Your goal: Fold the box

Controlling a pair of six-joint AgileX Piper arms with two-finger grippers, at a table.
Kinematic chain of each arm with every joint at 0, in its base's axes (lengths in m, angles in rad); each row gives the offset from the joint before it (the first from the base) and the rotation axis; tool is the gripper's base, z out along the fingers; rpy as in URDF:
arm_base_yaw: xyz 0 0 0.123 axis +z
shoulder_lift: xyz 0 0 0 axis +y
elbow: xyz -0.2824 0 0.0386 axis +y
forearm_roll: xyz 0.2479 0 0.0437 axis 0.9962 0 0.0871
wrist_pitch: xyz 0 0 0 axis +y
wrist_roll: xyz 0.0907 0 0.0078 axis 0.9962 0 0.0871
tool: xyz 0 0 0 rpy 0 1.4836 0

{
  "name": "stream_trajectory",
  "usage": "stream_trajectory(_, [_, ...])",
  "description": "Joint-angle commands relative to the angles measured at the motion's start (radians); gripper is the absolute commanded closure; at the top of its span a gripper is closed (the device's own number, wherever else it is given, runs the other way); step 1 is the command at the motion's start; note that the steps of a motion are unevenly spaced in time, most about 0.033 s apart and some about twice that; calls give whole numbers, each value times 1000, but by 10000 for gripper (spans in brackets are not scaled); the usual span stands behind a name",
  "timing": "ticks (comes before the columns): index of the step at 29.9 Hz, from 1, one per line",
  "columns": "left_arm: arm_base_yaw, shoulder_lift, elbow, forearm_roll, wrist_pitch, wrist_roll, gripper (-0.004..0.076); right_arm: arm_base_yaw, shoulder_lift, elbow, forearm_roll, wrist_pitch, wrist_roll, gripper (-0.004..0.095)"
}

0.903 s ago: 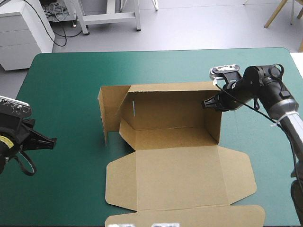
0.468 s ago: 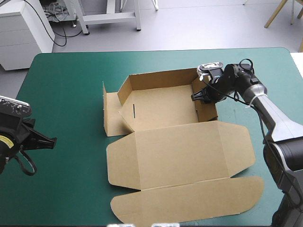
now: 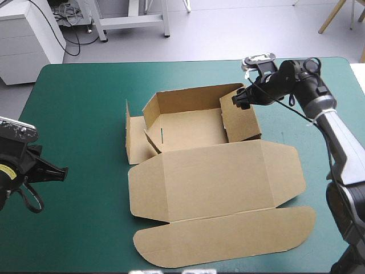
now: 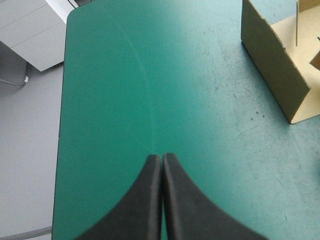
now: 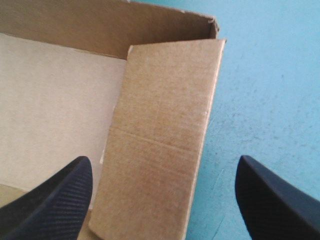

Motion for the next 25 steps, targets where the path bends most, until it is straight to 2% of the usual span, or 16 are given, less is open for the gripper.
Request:
stream_trajectory(1, [3, -4, -23, 18, -55, -13, 734, -2, -133, -79, 10, 43, 0, 179])
stream_trajectory(7, [3, -4, -23, 5, -55, -13, 734, -2, -232, -152, -26, 181, 28, 179])
stream_trajectory(15, [3, -4, -23, 2, -55, -13, 734, -2, -277, -154, -42, 185, 38, 179])
stream_trajectory(25, [3, -4, -20, 2, -47, -13, 734, -2, -117, -154, -73, 185, 35, 179])
